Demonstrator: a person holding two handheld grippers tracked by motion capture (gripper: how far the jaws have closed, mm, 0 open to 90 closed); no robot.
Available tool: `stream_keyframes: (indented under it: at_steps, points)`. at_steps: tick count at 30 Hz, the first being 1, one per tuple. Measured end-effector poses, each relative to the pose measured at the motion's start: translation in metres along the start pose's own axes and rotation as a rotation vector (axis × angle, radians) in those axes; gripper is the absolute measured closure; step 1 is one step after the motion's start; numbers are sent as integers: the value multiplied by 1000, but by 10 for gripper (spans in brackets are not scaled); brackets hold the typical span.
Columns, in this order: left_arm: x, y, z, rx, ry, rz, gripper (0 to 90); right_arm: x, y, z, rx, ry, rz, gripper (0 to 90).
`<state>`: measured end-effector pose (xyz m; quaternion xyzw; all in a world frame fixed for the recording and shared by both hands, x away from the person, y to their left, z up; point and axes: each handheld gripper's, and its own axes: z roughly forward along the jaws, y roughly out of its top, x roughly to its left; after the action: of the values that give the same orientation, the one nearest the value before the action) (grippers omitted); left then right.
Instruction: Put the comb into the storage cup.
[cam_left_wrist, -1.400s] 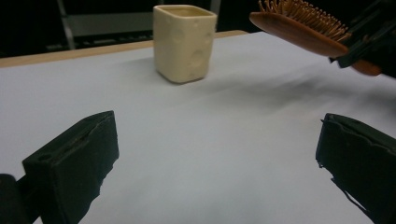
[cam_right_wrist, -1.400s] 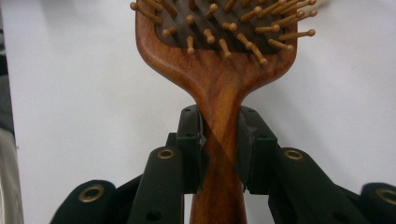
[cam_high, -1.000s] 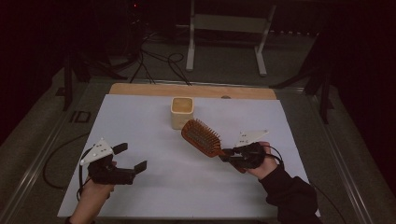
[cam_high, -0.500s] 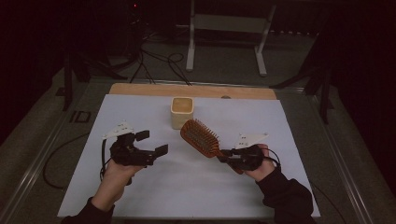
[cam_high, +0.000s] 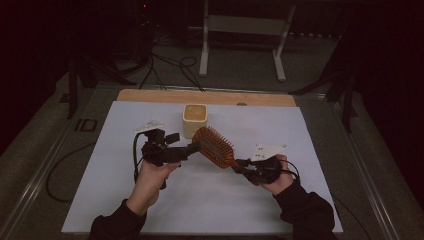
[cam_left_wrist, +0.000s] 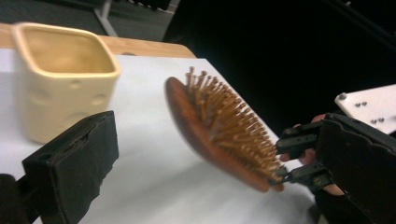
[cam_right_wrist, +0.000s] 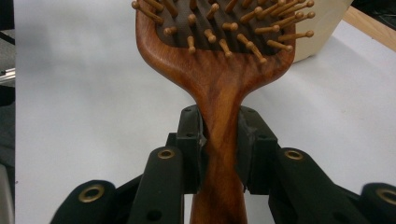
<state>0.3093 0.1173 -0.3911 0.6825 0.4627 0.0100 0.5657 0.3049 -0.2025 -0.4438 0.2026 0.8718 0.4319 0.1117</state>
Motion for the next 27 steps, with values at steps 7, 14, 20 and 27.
stream_keyframes:
  at_steps: [7,14,20,27]
  points:
    - [1,-4,23,23,-8,-64,0,2,1,2,2,9,-1,729]
    - [2,-7,39,19,-24,-121,0,2,2,2,-3,2,-7,729]
    - [1,-8,48,19,-20,-134,0,4,3,2,-6,-1,-10,728]
    - [2,-14,53,-19,-6,-129,210,4,3,3,-8,-11,-13,728]
